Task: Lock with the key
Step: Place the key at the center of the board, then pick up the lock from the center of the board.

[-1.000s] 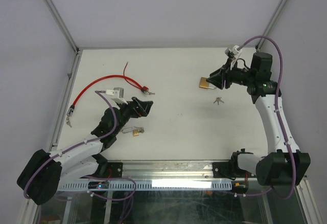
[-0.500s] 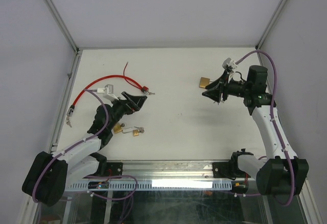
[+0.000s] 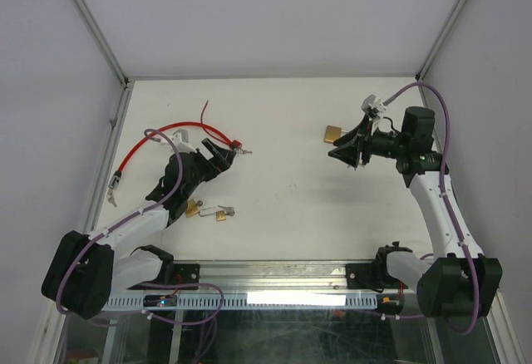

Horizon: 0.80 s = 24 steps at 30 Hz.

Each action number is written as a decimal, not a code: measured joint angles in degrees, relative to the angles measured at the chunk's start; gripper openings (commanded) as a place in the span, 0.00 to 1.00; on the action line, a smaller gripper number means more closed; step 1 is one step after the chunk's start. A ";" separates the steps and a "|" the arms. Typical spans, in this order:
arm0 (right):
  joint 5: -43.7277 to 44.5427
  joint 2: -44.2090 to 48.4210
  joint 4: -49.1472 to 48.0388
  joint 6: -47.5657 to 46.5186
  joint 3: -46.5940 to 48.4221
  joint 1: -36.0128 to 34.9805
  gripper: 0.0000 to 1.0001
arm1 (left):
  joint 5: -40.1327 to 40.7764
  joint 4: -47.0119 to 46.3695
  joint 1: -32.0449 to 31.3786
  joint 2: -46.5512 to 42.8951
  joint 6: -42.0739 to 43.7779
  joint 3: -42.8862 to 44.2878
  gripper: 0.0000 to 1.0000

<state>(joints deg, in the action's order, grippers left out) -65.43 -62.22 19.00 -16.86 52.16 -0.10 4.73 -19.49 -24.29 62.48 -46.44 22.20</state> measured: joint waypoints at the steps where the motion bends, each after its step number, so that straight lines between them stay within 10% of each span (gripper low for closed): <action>1: -0.04 0.00 -0.13 0.02 -0.13 0.00 0.48 | 0.98 1.42 0.02 0.57 -0.07 0.83 0.99; 24: 0.00 -0.59 -0.81 0.07 -0.48 0.00 0.47 | 19.82 20.00 0.02 12.70 -1.16 15.85 0.99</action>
<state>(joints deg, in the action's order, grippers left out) -65.43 -62.81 18.20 -16.80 51.68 -0.10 24.56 0.51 -24.27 75.18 -47.59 38.04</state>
